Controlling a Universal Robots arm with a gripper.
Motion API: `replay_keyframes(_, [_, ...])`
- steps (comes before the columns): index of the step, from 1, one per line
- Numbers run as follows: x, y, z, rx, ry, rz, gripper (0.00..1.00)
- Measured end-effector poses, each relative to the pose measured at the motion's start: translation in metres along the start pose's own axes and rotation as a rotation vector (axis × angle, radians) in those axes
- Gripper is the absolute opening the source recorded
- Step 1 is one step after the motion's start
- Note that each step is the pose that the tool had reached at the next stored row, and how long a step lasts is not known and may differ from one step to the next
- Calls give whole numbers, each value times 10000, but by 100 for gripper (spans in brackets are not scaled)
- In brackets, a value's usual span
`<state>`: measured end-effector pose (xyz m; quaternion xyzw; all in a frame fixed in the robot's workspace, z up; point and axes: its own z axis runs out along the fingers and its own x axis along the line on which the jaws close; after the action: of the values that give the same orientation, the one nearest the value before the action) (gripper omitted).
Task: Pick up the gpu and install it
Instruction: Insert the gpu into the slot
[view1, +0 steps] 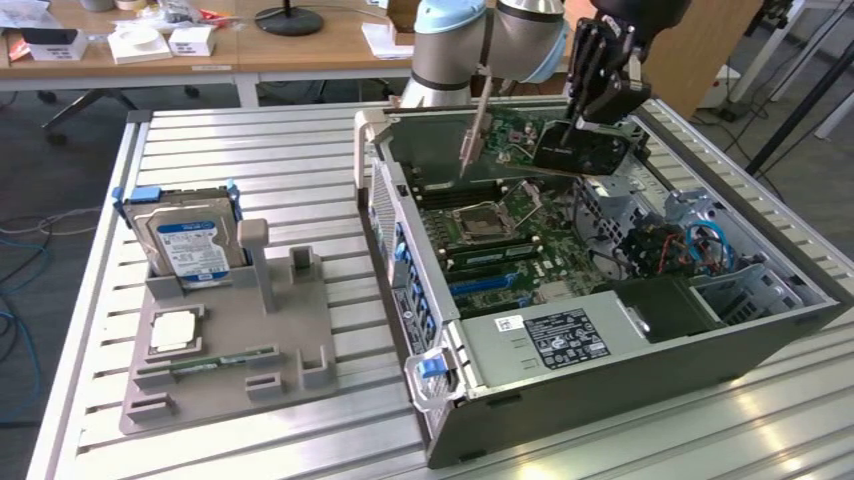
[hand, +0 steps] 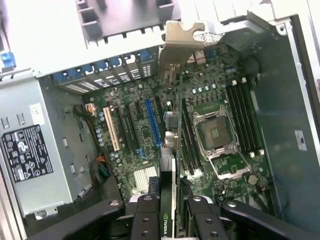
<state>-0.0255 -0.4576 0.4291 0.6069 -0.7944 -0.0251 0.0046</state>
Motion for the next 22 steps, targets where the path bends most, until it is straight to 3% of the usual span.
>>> replay_keyframes(10, [0, -1, 28, -41, 82, -1777, 26])
replay_keyframes(14, [-4, -1, 35, -52, 102, -2215, 26])
replay_keyframes(18, [-4, 0, 36, -52, 101, -2221, 26])
replay_keyframes(19, [-4, 2, 37, -30, 98, -2220, 26])
replay_keyframes(22, [-3, 6, 44, 176, 63, -2232, 26])
